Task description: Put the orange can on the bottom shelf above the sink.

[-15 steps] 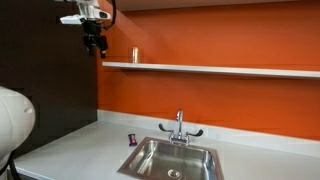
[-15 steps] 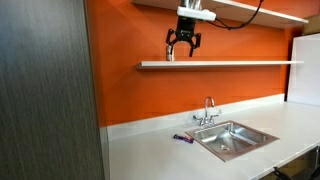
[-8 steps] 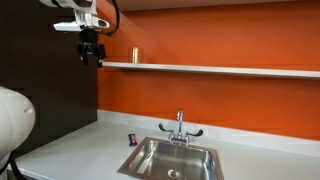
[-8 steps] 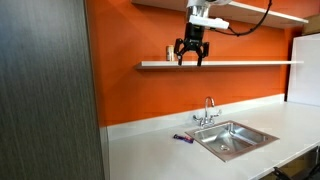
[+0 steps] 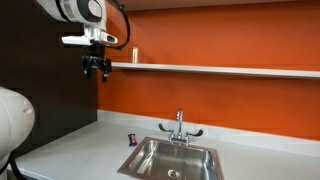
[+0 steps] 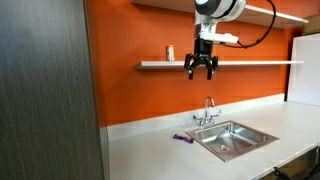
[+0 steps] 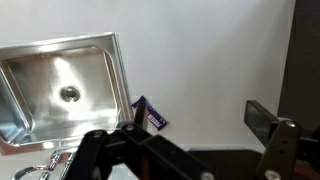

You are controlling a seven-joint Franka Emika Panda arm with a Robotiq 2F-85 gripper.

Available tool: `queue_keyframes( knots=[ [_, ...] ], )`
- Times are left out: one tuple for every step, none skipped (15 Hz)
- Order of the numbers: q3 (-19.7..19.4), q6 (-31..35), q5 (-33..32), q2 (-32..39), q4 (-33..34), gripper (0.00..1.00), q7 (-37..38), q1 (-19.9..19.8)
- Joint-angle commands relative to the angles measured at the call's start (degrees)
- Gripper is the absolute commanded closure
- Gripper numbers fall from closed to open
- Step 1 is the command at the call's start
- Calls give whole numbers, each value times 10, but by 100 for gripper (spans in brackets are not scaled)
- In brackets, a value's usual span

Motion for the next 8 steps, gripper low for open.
queue_keyframes(
  knots=[
    [-6,9,31,-4,-34,0,-31,-11],
    [-8,10,36,-5,-44,0,-32,-11],
    [-9,9,42,-6,-52,0,-34,-11],
    [-10,10,46,-6,-60,0,-33,-12],
    [-10,10,50,-8,-68,0,-32,-12],
    [-8,9,51,-8,-73,0,-28,-14],
    [-6,10,56,-9,-81,0,-23,-13],
    [-1,0,45,2,-62,0,-17,-16]
  ],
)
